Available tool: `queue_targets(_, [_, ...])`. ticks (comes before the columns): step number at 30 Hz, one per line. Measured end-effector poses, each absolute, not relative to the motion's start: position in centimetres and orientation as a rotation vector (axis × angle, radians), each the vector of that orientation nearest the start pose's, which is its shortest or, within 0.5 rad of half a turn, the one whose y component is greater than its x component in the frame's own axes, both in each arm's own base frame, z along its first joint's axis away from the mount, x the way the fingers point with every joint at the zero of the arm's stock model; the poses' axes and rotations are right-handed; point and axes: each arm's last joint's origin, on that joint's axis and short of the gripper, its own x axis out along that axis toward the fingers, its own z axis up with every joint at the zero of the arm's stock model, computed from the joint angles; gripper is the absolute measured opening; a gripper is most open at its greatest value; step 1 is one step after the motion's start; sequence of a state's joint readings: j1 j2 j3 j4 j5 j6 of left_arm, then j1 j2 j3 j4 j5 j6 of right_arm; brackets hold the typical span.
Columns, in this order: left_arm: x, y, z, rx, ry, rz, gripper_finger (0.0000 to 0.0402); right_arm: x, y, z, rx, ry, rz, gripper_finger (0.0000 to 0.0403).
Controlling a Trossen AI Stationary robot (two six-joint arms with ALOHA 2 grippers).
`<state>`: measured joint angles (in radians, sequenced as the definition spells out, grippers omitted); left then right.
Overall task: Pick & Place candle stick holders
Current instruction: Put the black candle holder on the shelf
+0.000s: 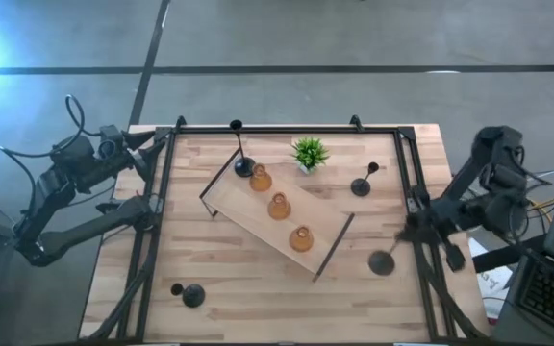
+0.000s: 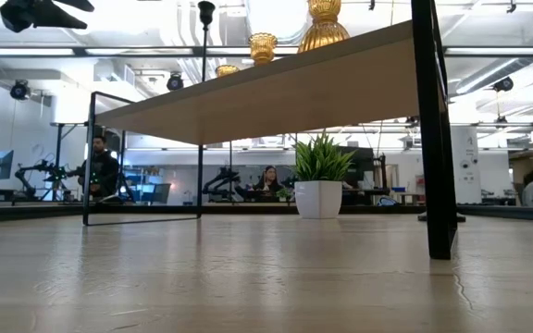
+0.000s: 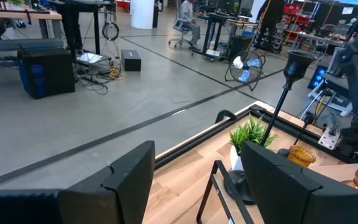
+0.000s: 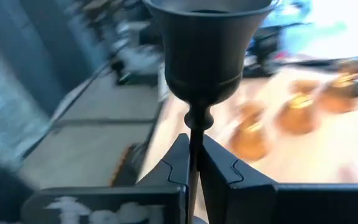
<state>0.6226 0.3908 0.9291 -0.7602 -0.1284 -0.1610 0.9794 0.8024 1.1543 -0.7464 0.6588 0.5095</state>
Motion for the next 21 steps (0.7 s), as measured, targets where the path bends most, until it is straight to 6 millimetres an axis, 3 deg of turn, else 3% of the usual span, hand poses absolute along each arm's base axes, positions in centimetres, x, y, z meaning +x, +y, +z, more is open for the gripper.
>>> queue_targets(5, [3.8, 3.2, 36.0, -0.208, 0.160, 0.765, 0.0243, 11.6, 7.8, 43.1, 0.234, 0.287, 0.031, 0.0011])
queue_targets(11, [3.8, 3.2, 36.0, -0.208, 0.160, 0.765, 0.0243, 15.6, 4.9, 45.2, 0.215, 0.292, -0.086, 0.0011])
queue_targets(15, [3.8, 3.2, 36.0, -0.208, 0.160, 0.764, 0.0243, 17.9, 3.0, 45.4, 0.211, 0.315, -0.151, 0.0011])
queue_targets(21, [3.8, 3.2, 36.0, -0.208, 0.160, 0.765, 0.0243, 20.9, 1.5, 43.8, 0.201, 0.374, -0.198, 0.0011])
